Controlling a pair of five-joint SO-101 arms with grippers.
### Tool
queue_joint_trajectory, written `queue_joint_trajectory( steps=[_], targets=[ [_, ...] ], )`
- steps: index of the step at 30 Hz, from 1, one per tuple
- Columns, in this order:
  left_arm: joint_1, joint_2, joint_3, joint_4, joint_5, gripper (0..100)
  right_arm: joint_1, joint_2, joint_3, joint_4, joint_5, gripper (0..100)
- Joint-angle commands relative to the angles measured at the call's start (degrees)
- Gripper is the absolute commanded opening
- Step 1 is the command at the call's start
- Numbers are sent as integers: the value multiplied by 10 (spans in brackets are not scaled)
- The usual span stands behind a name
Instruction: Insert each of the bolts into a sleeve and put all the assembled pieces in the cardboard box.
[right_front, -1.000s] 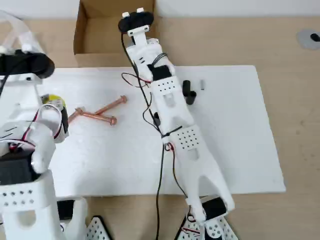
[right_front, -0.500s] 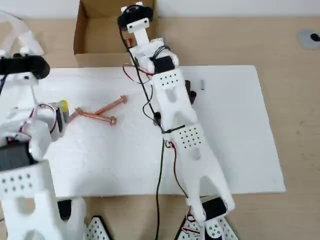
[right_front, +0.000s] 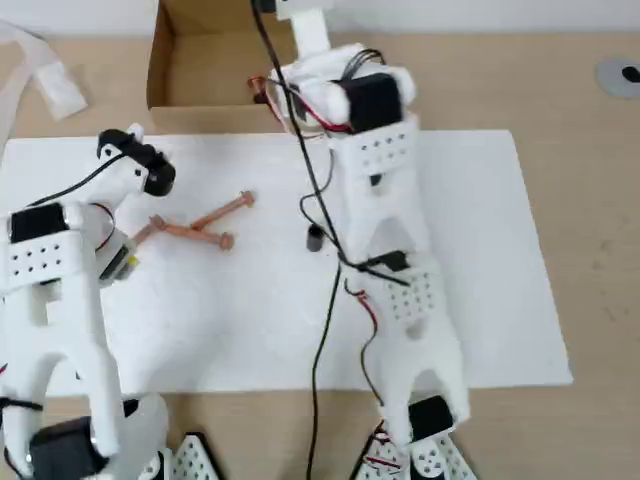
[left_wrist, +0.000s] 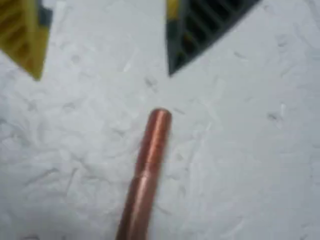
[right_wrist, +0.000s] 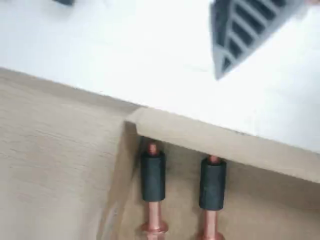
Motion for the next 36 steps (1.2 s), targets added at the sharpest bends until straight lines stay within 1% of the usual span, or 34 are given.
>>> queue_joint_trajectory(
  steps=[1, 10, 20, 27, 32, 34, 36],
  targets=[
    [-8, 22, -4, -45, -9, 174, 1, -73, -19, 18, -4, 347],
    [-4, 108, -9, -126, -9, 174, 1, -89, -19, 22, -4, 347],
    [45, 189, -9, -178, -4, 174, 0, -87, -15, 22, -5, 347],
    [56, 217, -8, -243, 55, 174, 0, -87, -14, 22, -5, 347],
    [57, 235, -9, -255, 62, 174, -1, -87, -14, 22, -5, 347],
    [57, 245, -9, -252, 60, 147, -1, -87, -14, 22, -5, 347],
    [57, 255, -9, -253, 60, 70, -1, -87, -14, 22, -5, 347]
  ],
)
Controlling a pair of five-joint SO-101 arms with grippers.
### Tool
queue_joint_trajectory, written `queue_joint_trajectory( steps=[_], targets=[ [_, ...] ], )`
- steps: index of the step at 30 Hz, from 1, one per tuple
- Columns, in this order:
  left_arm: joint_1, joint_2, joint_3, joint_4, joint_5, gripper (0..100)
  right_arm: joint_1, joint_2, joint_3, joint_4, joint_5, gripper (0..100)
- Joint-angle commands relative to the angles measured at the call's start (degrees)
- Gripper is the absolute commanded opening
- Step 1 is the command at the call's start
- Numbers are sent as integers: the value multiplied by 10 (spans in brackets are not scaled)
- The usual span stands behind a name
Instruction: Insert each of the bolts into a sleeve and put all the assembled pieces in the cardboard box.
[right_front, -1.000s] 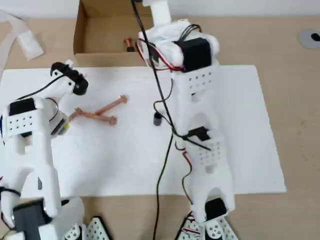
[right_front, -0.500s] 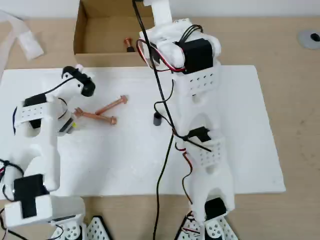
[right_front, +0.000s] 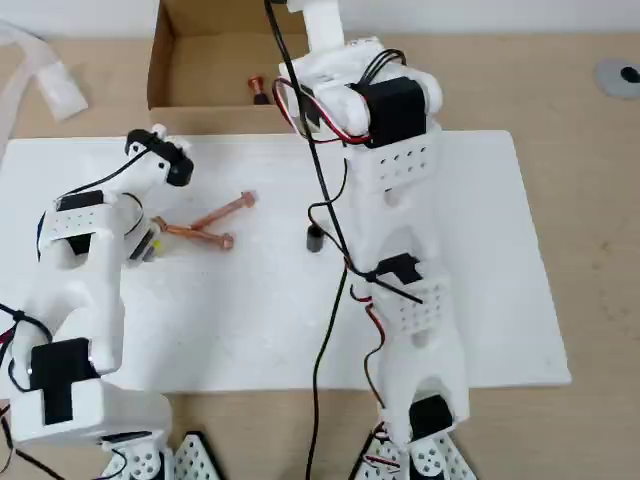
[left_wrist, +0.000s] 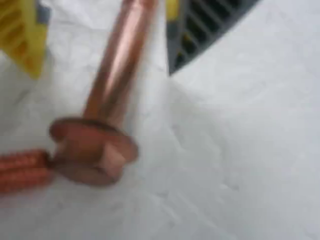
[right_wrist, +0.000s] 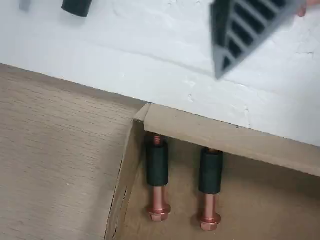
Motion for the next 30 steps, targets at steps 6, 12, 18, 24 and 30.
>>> queue_joint_trajectory(
  steps=[6, 12, 18, 24, 30],
  targets=[
    [11, 36, -8, -38, 7, 7, -2, -40, -13, 4, -30, 347],
    [-11, 16, -39, -11, 62, 7, -3, -39, -13, 12, -47, 347],
    [-62, -80, -159, 136, 105, 10, -24, -40, -7, 18, -47, 346],
    [-61, -244, -183, 237, 111, 10, -53, -65, 137, 18, -95, 346],
    [-55, -447, -139, 290, 127, 10, -38, -150, 378, 16, -115, 346]
  ],
)
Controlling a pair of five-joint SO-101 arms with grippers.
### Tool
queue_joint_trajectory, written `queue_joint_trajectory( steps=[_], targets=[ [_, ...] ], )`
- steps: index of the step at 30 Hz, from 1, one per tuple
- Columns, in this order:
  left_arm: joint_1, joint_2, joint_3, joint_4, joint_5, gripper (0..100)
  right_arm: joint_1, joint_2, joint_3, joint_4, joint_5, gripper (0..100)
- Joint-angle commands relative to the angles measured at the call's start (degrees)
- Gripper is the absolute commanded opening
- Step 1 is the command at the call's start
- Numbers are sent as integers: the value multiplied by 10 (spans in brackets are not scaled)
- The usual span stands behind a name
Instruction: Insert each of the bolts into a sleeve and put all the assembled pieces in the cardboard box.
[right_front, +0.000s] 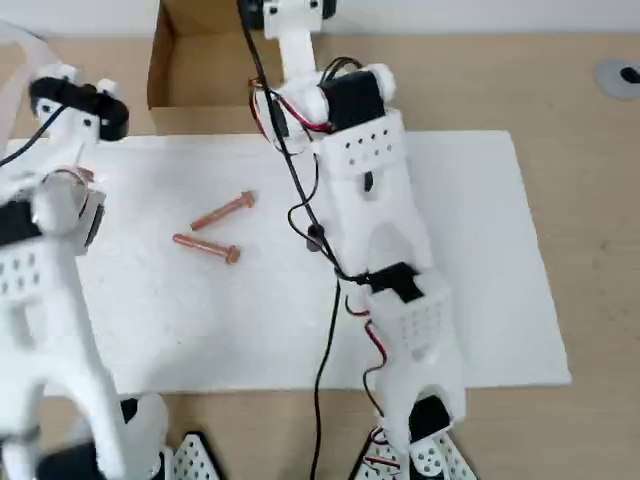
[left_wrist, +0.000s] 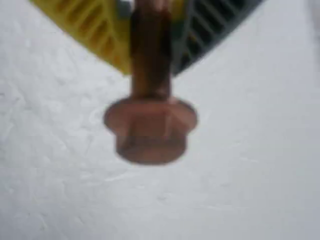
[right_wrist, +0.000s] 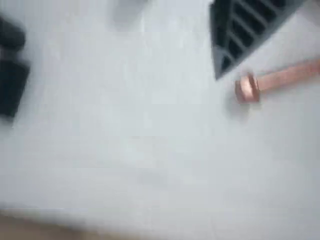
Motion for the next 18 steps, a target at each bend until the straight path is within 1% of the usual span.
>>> queue_joint_trajectory(
  steps=[1, 5, 9, 13, 18],
  targets=[
    [3, -141, 20, 8, 27, 10, 11, -80, 141, 10, -8, 346],
    [6, -244, 88, 0, 49, 10, 52, -85, 240, 9, -11, 346],
    [4, -323, 162, -50, 75, 10, 102, -85, 286, -38, -30, 346],
    [6, -376, 207, -71, 78, 9, 142, -84, 317, -96, -4, 346],
    [6, -401, 229, -74, 85, 9, 147, -77, 352, -139, 50, 345]
  ],
)
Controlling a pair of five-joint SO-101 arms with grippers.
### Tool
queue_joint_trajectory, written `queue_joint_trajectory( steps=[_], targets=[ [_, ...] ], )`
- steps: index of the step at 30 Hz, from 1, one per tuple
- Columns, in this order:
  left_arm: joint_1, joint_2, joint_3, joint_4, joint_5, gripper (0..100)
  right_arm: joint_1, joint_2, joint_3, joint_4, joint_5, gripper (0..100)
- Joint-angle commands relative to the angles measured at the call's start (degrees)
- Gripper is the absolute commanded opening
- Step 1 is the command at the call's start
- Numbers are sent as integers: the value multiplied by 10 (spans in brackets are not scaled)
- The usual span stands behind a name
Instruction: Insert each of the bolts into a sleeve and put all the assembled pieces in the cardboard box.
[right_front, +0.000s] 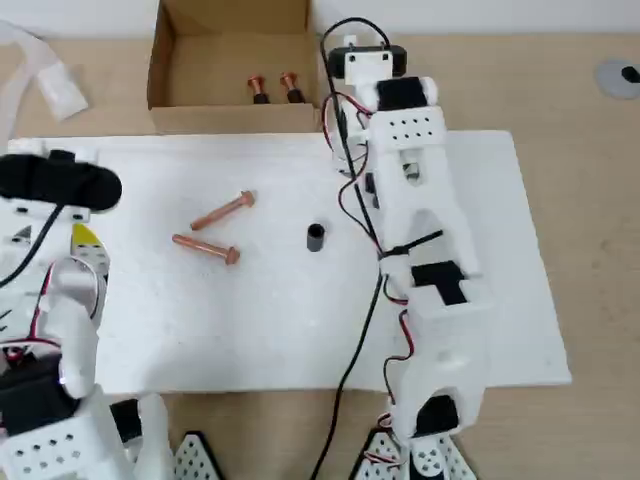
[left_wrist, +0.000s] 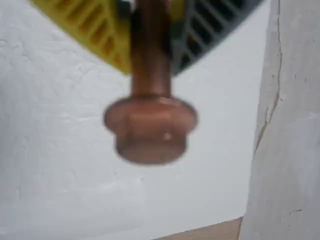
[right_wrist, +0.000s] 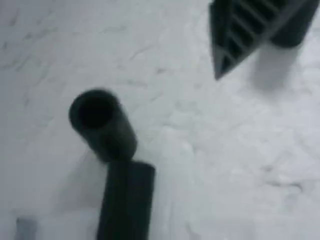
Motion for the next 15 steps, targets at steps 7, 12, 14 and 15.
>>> queue_joint_trajectory(
  steps=[7, 12, 14, 15],
  targets=[
    [4, -15, 9, -14, 5, 9, 13, 61, -46, -57, 70, 217],
    [4, -15, 9, -13, 4, 9, 13, 145, -148, -34, 69, 165],
    [4, -15, 9, -13, 4, 9, 13, 172, -187, -14, 68, 166],
    [4, -15, 9, -13, 4, 9, 13, 184, -205, -3, 68, 166]
  ],
)
